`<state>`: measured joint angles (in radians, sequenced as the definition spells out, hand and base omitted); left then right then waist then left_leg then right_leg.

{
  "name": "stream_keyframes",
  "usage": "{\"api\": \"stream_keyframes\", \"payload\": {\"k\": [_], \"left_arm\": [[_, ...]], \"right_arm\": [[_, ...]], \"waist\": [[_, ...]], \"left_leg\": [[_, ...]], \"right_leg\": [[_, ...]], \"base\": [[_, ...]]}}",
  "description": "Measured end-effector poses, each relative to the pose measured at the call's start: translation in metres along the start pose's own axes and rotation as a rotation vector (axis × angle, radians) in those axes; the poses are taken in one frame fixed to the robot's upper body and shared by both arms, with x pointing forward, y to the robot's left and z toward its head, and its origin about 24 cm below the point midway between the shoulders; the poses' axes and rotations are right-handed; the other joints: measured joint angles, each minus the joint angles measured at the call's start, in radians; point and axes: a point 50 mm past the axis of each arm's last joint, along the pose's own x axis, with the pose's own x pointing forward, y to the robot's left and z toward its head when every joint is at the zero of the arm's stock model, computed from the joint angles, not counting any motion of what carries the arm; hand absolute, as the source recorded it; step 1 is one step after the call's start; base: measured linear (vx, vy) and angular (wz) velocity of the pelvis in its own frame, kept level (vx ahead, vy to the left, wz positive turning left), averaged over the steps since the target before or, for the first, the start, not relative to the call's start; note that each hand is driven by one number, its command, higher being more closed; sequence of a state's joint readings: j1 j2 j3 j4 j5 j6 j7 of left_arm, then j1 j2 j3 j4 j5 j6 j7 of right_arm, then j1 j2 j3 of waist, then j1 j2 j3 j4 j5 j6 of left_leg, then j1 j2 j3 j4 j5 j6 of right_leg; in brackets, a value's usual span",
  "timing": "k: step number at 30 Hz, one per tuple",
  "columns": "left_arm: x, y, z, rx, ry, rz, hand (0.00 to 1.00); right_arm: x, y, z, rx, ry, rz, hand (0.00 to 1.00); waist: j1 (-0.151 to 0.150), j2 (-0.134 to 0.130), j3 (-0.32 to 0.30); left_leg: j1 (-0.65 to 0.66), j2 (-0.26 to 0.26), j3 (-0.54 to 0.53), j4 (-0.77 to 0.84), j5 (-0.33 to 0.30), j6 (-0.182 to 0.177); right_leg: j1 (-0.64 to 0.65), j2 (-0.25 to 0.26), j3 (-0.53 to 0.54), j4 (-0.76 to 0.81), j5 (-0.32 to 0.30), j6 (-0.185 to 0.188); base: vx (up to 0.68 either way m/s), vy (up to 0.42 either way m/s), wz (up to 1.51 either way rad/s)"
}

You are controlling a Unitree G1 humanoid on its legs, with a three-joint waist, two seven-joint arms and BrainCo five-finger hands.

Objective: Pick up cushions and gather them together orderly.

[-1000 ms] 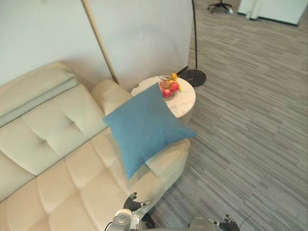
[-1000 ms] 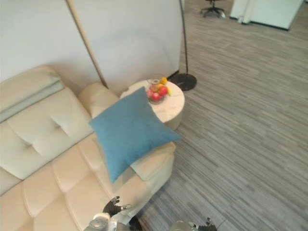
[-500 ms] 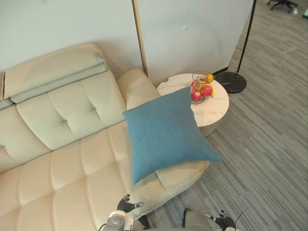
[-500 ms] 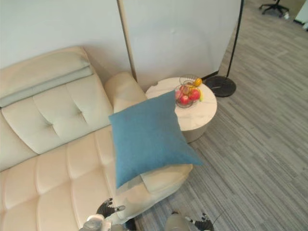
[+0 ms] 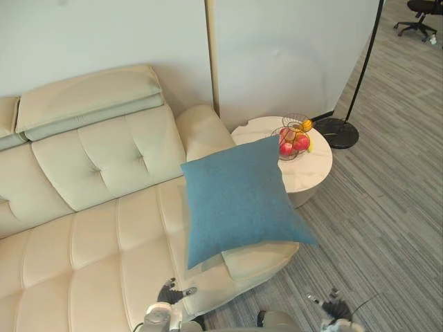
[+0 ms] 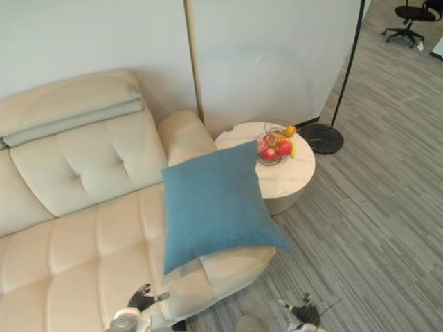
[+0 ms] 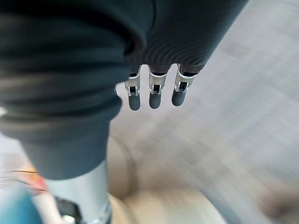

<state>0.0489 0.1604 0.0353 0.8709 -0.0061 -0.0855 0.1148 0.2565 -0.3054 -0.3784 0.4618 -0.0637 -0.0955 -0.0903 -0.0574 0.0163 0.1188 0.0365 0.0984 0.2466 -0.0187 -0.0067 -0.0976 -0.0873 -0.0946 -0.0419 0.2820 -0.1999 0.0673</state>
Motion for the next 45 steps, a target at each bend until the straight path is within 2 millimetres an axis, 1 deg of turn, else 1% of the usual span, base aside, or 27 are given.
{"api": "stream_keyframes", "payload": {"k": [1, 2, 4, 6, 8, 9, 10, 11, 12, 15, 16, 17, 18, 19, 20, 22, 23, 25, 29, 33, 34, 36, 38, 39, 41, 43, 45], "left_arm": [[-0.001, 0.007, 0.004, -0.014, -0.028, 0.023, 0.00], [-0.002, 0.012, 0.008, -0.034, -0.057, 0.046, 0.00], [-0.004, 0.017, 0.011, -0.053, -0.083, 0.066, 0.00], [-0.004, 0.019, 0.018, -0.069, -0.110, 0.074, 0.00], [-0.004, 0.019, 0.035, -0.110, -0.177, 0.072, 0.00], [-0.003, 0.019, 0.039, -0.114, -0.194, 0.072, 0.00], [-0.002, 0.019, 0.053, -0.129, -0.244, 0.072, 0.00], [0.000, 0.018, 0.064, -0.144, -0.278, 0.078, 0.00], [0.003, 0.016, 0.085, -0.162, -0.335, 0.071, 0.00], [0.006, 0.007, 0.133, -0.154, -0.466, 0.032, 0.00], [0.006, 0.002, 0.151, -0.159, -0.513, 0.022, 0.00], [0.005, 0.001, 0.159, -0.163, -0.533, 0.016, 0.00], [0.004, -0.001, 0.180, -0.182, -0.588, 0.008, 0.00], [0.002, -0.002, 0.196, -0.194, -0.635, 0.015, 0.00], [0.001, -0.002, 0.203, -0.198, -0.653, 0.014, 0.00], [-0.003, -0.004, 0.225, -0.219, -0.709, 0.007, 0.00], [-0.004, -0.005, 0.228, -0.226, -0.715, 0.010, 0.00], [-0.004, -0.009, 0.239, -0.239, -0.724, 0.009, 0.00], [-0.002, -0.016, 0.239, -0.236, -0.710, 0.000, 0.00], [0.001, -0.028, 0.237, -0.214, -0.681, -0.021, 0.00], [0.000, -0.032, 0.238, -0.209, -0.683, -0.033, 0.00], [-0.003, -0.041, 0.243, -0.198, -0.695, -0.060, 0.00], [-0.005, -0.049, 0.247, -0.196, -0.705, -0.089, 0.00], [-0.007, -0.058, 0.251, -0.183, -0.711, -0.118, 0.00], [-0.009, -0.065, 0.255, -0.165, -0.719, -0.145, 0.00], [-0.016, -0.084, 0.266, -0.154, -0.737, -0.205, 0.00], [-0.019, -0.091, 0.272, -0.152, -0.745, -0.222, 0.00]], "right_arm": [[0.005, -0.019, 0.017, -0.047, -0.076, -0.045, 0.00], [0.008, -0.033, 0.033, -0.095, -0.138, -0.075, 0.00], [0.012, -0.043, 0.047, -0.136, -0.191, -0.091, 0.00], [0.016, -0.043, 0.057, -0.134, -0.220, -0.095, 0.00], [0.024, -0.032, 0.075, -0.118, -0.275, -0.068, 0.00], [0.025, -0.029, 0.079, -0.113, -0.288, -0.059, 0.00], [0.029, -0.021, 0.092, -0.084, -0.325, -0.038, 0.00], [0.032, -0.015, 0.102, -0.058, -0.355, -0.021, 0.00], [0.036, -0.006, 0.121, -0.045, -0.407, 0.006, 0.00], [0.043, 0.013, 0.177, -0.021, -0.564, 0.068, 0.00], [0.042, 0.020, 0.202, -0.007, -0.640, 0.090, 0.00], [0.041, 0.023, 0.213, 0.008, -0.671, 0.099, 0.00], [0.038, 0.028, 0.237, 0.034, -0.740, 0.112, 0.00], [0.035, 0.033, 0.254, 0.053, -0.788, 0.124, 0.00], [0.034, 0.035, 0.260, 0.059, -0.804, 0.129, 0.00], [0.032, 0.040, 0.277, 0.092, -0.840, 0.141, 0.00], [0.032, 0.040, 0.279, 0.098, -0.843, 0.142, 0.00], [0.037, 0.041, 0.284, 0.132, -0.818, 0.130, 0.00], [0.045, 0.042, 0.281, 0.150, -0.768, 0.105, 0.00], [0.050, 0.044, 0.280, 0.182, -0.724, 0.085, 0.00], [0.050, 0.047, 0.282, 0.220, -0.717, 0.088, 0.00], [0.052, 0.052, 0.281, 0.248, -0.696, 0.090, 0.00], [0.052, 0.055, 0.282, 0.261, -0.687, 0.096, 0.00], [0.052, 0.064, 0.286, 0.290, -0.676, 0.123, 0.00], [0.051, 0.071, 0.290, 0.292, -0.677, 0.148, 0.00], [0.049, 0.086, 0.295, 0.281, -0.669, 0.194, 0.00], [0.048, 0.096, 0.296, 0.279, -0.659, 0.218, 0.00]], "waist": [[-0.003, 0.004, -0.003], [-0.005, 0.006, -0.005], [-0.007, 0.007, -0.015], [-0.009, 0.010, -0.019], [-0.015, 0.012, -0.021], [-0.016, 0.014, -0.025], [-0.016, 0.021, -0.028], [-0.016, 0.022, -0.025], [-0.017, 0.022, -0.017], [-0.015, 0.019, 0.025], [-0.009, 0.021, 0.028], [-0.006, 0.023, 0.030], [-0.002, 0.025, 0.052], [0.002, 0.026, 0.073], [0.002, 0.027, 0.082], [0.003, 0.032, 0.112], [0.004, 0.032, 0.115], [0.005, 0.031, 0.152], [0.013, 0.033, 0.177], [0.027, 0.036, 0.211], [0.031, 0.036, 0.228], [0.031, 0.036, 0.241], [0.040, 0.037, 0.245], [0.042, 0.037, 0.255], [0.042, 0.037, 0.262], [0.041, 0.038, 0.265], [0.041, 0.038, 0.265]], "left_leg": [[0.000, 0.001, 0.009, -0.015, 0.004, -0.001], [0.000, 0.002, 0.021, -0.020, 0.006, -0.005], [-0.003, 0.000, 0.028, -0.033, 0.008, -0.006], [-0.005, 0.001, 0.033, -0.040, 0.009, -0.009], [-0.014, -0.004, 0.033, -0.047, 0.012, -0.006], [-0.021, -0.005, 0.033, -0.046, 0.014, -0.006], [-0.030, -0.009, 0.031, -0.046, 0.029, 0.005], [-0.045, -0.011, 0.028, -0.045, 0.038, 0.008], [-0.071, -0.011, 0.022, -0.041, 0.045, 0.015], [-0.100, -0.012, 0.015, -0.031, 0.047, 0.018], [-0.126, -0.012, 0.015, -0.026, 0.047, 0.018], [-0.138, -0.011, 0.015, -0.025, 0.048, 0.020], [-0.164, -0.011, 0.013, -0.013, 0.048, 0.020], [-0.187, -0.009, 0.006, -0.005, 0.049, 0.020], [-0.197, -0.010, 0.003, 0.001, 0.049, 0.020], [-0.242, -0.010, -0.011, 0.007, 0.056, 0.030], [-0.250, -0.011, -0.011, 0.008, 0.058, 0.031], [-0.271, -0.018, -0.024, 0.024, 0.061, 0.034], [-0.288, -0.024, -0.041, 0.038, 0.061, 0.034], [-0.317, -0.027, -0.055, 0.039, 0.082, 0.033], [-0.322, -0.027, -0.059, 0.039, 0.089, 0.034], [-0.338, -0.035, -0.065, 0.038, 0.104, 0.031], [-0.354, -0.038, -0.065, 0.031, 0.118, 0.032], [-0.350, -0.038, -0.065, 0.002, 0.142, 0.030], [-0.349, -0.037, -0.066, -0.020, 0.151, 0.023], [-0.350, -0.038, -0.065, -0.055, 0.180, 0.020], [-0.349, -0.037, -0.064, -0.070, 0.188, 0.026]], "right_leg": [[-0.003, 0.002, 0.002, -0.010, 0.005, -0.003], [-0.006, 0.002, 0.006, -0.015, 0.008, -0.002], [-0.017, 0.004, 0.015, -0.024, 0.014, -0.001], [-0.018, 0.005, 0.018, -0.040, 0.023, 0.001], [-0.028, 0.003, 0.020, -0.049, 0.029, 0.009], [-0.035, 0.002, 0.020, -0.049, 0.030, 0.007], [-0.051, -0.001, 0.018, -0.050, 0.043, -0.005], [-0.062, -0.002, 0.015, -0.050, 0.053, -0.004], [-0.080, -0.002, 0.012, -0.051, 0.063, -0.010], [-0.097, -0.008, -0.001, -0.051, 0.070, -0.013], [-0.122, -0.008, -0.001, -0.051, 0.077, -0.013], [-0.132, -0.008, -0.001, -0.053, 0.081, -0.012], [-0.146, -0.009, -0.003, -0.062, 0.093, -0.011], [-0.163, -0.009, -0.003, -0.066, 0.104, -0.010], [-0.166, -0.010, -0.004, -0.069, 0.107, -0.010], [-0.198, -0.011, -0.012, -0.078, 0.129, -0.010], [-0.205, -0.012, -0.012, -0.078, 0.131, -0.010], [-0.211, -0.024, -0.021, -0.078, 0.139, -0.006], [-0.212, -0.032, -0.037, -0.074, 0.140, -0.004], [-0.251, -0.034, -0.042, -0.037, 0.139, -0.005], [-0.264, -0.035, -0.041, -0.017, 0.134, -0.009], [-0.288, -0.045, -0.045, 0.014, 0.113, -0.014], [-0.318, -0.047, -0.043, 0.040, 0.103, -0.015], [-0.337, -0.047, -0.041, 0.063, 0.096, -0.016], [-0.349, -0.046, -0.042, 0.074, 0.095, -0.016], [-0.377, -0.046, -0.042, 0.096, 0.095, -0.016], [-0.384, -0.045, -0.042, 0.101, 0.095, -0.016]], "base": [[-0.07, 0.017, -0.05], [-0.05, 0.017, -0.06], [0.00, 0.019, -0.14], [0.05, 0.019, -0.13], [0.09, 0.019, -0.05], [0.12, 0.017, 0.00], [0.10, 0.012, 0.02], [0.14, 0.008, 0.09], [0.08, 0.003, 0.16], [0.04, 0.007, 0.15], [0.00, 0.000, 0.00], [-0.01, -0.004, 0.04], [-0.02, -0.003, 0.03], [-0.02, -0.002, 0.06], [-0.04, 0.003, 0.10], [-0.04, 0.013, 0.15], [-0.03, 0.027, 0.14], [-0.02, 0.033, 0.17], [-0.02, 0.018, 0.16], [-0.07, -0.002, 0.11], [-0.07, -0.013, 0.02], [-0.11, -0.015, 0.16], [-0.13, -0.029, 0.11], [-0.12, -0.040, 0.04], [-0.12, -0.035, 0.03], [-0.11, -0.029, 0.00], [-0.04, -0.022, 0.01]]}}
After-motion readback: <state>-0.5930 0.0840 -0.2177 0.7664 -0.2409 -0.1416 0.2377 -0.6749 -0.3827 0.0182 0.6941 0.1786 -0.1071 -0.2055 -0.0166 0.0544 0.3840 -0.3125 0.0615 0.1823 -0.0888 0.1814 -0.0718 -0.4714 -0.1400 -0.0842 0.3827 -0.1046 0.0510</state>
